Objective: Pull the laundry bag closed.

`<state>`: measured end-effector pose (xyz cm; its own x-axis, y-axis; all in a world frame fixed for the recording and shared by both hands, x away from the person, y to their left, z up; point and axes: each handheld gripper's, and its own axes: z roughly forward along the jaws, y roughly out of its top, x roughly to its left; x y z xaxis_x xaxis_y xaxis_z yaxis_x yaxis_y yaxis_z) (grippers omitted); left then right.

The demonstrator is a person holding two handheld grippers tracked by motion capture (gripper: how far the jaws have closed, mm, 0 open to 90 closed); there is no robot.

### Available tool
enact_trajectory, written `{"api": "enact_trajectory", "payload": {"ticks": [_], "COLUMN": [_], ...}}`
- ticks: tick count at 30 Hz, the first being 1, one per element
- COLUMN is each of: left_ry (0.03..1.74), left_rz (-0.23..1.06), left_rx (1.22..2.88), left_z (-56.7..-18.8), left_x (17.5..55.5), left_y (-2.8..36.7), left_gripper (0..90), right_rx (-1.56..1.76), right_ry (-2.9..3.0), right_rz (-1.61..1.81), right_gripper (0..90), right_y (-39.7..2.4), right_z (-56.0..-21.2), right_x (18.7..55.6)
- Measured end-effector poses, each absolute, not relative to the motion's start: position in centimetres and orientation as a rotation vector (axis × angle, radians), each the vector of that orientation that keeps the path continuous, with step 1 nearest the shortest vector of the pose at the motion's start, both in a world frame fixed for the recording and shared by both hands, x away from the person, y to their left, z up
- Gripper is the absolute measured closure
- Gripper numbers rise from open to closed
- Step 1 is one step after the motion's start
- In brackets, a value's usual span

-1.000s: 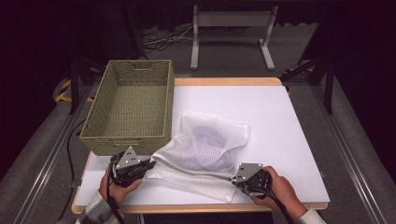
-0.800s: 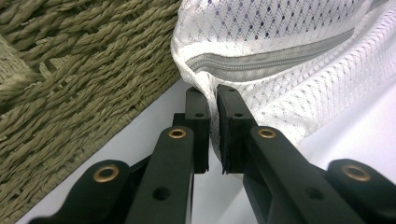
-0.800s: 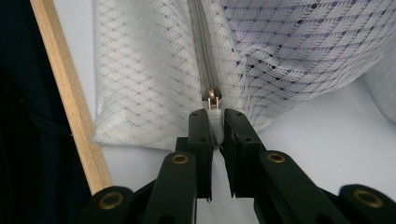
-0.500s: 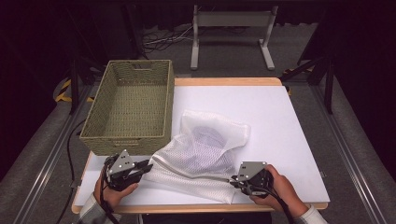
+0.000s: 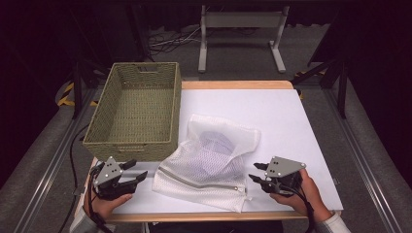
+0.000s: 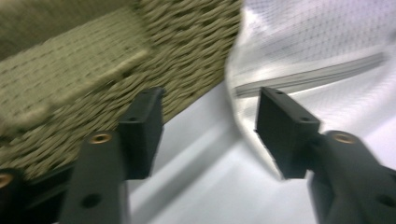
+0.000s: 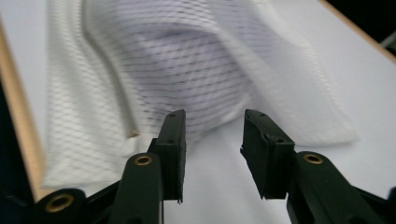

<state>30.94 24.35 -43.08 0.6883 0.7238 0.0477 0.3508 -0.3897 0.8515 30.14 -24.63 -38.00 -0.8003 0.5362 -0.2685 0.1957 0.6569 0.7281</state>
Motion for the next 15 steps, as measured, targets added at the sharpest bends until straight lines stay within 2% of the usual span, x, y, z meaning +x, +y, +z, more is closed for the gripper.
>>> {"api": "enact_trajectory", "payload": {"ticks": [8,15], "left_ry": [0.824,0.840], "left_rz": [0.584,0.631], "left_rx": [2.026,2.033], "left_z": [-43.4,-44.0], "left_x": [31.1,31.4], "left_y": [24.9,25.8], "left_gripper": [29.3,24.5], "right_rx": [0.639,0.701], "right_ry": [2.300,2.229], "right_rz": [0.998,1.001], "right_gripper": [45.2,39.8], "right_y": [-26.8,-28.8], "right_z": [-38.0,-38.7], "right_x": [30.9,31.5]}}
